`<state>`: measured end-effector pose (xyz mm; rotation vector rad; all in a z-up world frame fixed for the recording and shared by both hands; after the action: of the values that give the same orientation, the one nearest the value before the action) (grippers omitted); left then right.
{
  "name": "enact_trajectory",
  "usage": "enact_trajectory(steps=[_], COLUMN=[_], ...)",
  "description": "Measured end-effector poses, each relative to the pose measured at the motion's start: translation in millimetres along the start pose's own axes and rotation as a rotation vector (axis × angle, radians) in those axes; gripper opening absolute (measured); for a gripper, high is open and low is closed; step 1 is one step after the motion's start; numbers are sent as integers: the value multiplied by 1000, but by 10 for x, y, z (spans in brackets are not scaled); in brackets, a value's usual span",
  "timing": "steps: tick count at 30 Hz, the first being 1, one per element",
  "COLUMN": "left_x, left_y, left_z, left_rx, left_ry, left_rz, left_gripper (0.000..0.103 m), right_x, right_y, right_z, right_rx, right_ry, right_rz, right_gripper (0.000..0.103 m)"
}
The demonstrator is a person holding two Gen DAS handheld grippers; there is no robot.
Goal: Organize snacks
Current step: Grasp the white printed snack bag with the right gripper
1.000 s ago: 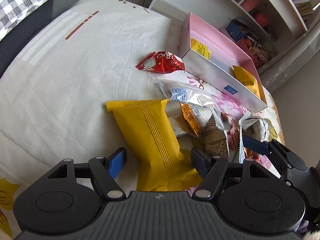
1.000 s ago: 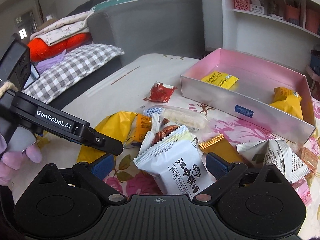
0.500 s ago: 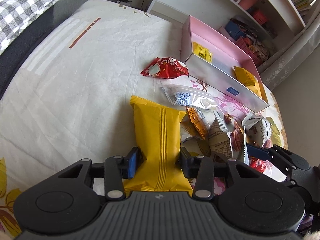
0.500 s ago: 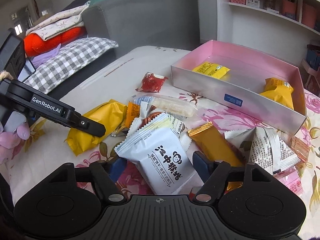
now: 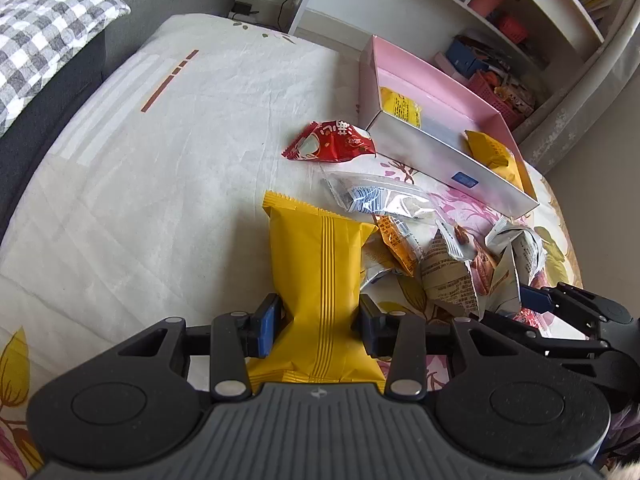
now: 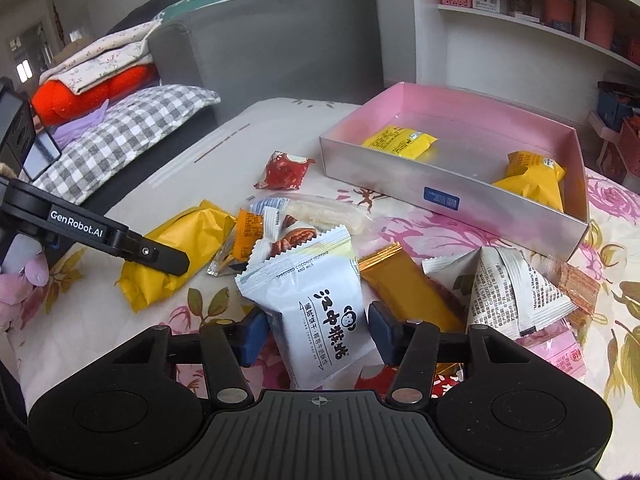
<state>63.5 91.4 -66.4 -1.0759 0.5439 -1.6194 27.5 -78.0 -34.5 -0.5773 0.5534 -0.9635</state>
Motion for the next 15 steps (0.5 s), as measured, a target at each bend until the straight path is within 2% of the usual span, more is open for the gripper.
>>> enact_trajectory(steps=[4, 15], left_x=[27, 48], left_y=[-8, 16], left_z=[-3, -25], left_rx=[1, -7], left_ry=[20, 33], left_rz=[1, 13], left_gripper=[37, 37], right_x=[-35, -54], right_y=[3, 116], right_z=[-13, -91], right_rx=[-12, -63], right_ry=[-40, -94], right_rz=[16, 4], right_gripper=[56, 57])
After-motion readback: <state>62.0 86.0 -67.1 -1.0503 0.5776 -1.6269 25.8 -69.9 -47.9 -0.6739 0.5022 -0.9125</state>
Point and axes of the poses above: each gripper's, at about its wrist camera, not at the fingertips, and y roughly the way its jaws point, x to its right, z to its top, the point moved 2 cm from there along y, roughly the way its jaws point, and after that the axes turned 4 degrees about x, right-handed, at the moved point
